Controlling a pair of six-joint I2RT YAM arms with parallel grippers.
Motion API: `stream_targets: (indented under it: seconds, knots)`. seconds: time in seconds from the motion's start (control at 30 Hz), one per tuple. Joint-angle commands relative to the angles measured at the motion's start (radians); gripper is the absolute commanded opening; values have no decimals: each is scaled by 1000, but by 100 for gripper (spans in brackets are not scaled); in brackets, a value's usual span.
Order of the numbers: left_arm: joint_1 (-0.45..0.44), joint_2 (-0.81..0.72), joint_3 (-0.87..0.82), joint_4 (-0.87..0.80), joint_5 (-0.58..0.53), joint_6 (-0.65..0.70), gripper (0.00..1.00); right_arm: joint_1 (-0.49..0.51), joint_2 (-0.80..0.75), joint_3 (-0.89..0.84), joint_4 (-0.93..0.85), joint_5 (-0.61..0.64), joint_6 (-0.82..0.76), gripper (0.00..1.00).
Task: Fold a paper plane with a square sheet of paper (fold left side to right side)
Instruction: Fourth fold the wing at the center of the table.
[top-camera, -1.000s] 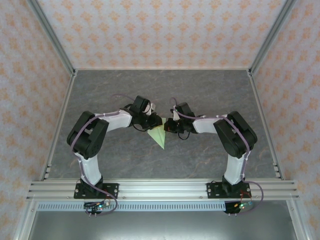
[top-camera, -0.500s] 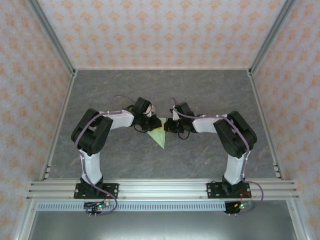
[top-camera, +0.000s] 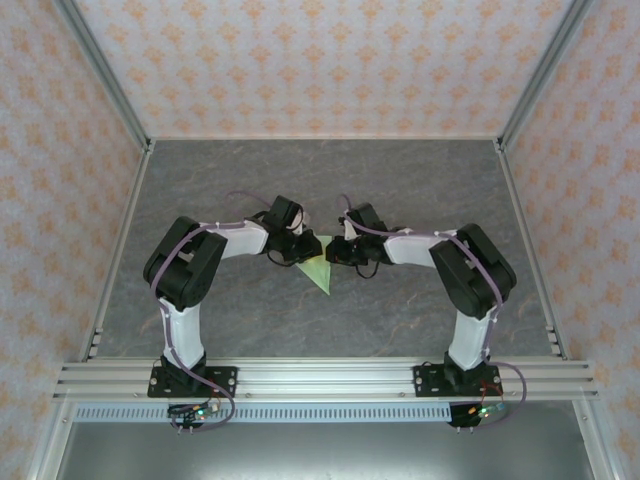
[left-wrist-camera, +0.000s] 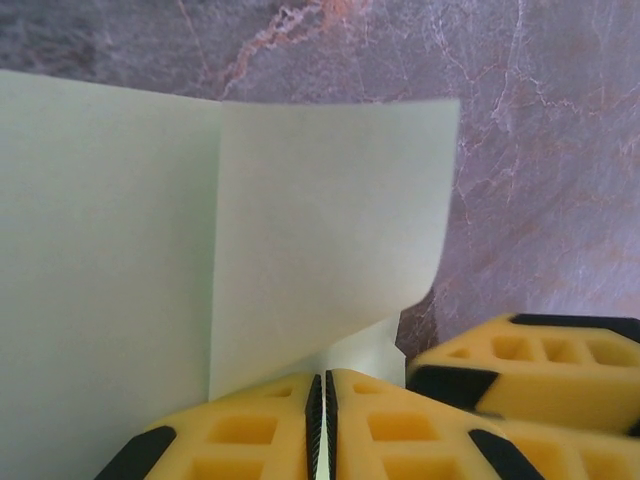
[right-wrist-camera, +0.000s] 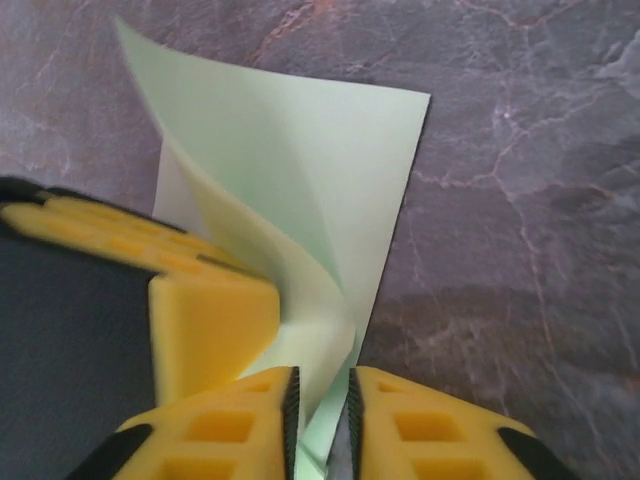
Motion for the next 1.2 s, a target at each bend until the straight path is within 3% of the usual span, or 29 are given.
stream_targets:
  seconds: [0.0,0.17,0.4,0.63,1.17]
  knots:
    - [-4,23,-49,-61,-75,15,15,2,-127,13,-96,83,-34,30]
    - [-5,21,-52,-55,-76,9,15,28,-225,-71,-96,29,-3,30]
    - [-4,17,-51,-59,-75,11,14,132,-250,-198,150,-112,204,27]
    - [-4,14,-52,-61,-75,11,14,170,-178,-189,209,-107,245,26]
    - [-5,13,-52,-67,-75,14,14,172,-112,-196,164,-78,214,27]
